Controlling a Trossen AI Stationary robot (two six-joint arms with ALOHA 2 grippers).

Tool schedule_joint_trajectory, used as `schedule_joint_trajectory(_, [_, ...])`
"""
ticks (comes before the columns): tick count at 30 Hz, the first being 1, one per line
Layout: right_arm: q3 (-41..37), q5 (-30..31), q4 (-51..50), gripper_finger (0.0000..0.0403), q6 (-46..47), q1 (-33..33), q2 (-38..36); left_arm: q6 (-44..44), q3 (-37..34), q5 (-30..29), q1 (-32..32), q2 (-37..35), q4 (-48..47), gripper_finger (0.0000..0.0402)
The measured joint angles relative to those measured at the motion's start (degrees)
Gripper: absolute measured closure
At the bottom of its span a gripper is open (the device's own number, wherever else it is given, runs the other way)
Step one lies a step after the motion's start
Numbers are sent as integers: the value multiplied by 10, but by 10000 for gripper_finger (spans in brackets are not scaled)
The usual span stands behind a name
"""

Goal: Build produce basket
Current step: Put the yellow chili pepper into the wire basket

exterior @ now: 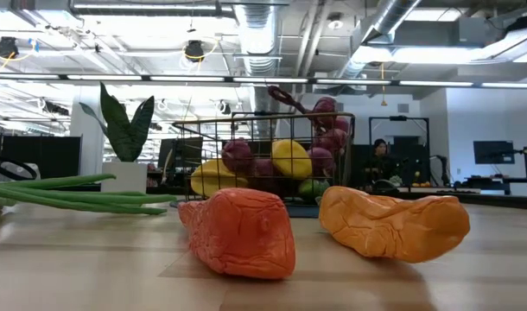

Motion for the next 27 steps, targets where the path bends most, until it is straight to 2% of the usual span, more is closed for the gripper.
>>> schedule_joint_trajectory(5, [-34, 81, 59, 85, 196, 78, 1, 10, 0, 7, 0, 0, 0, 73])
schedule_joint_trajectory(9, [-84, 116, 132, 85, 262, 106, 0, 15, 0, 13, 0, 0, 0, 73])
schedule_joint_trajectory(17, [-198, 116, 284, 85, 275, 106, 1, 15, 0, 21, 0, 0, 0, 73])
schedule_joint_trajectory(27, [-280, 29, 316, 85, 352, 105, 1, 14, 0, 25, 0, 0, 0, 73])
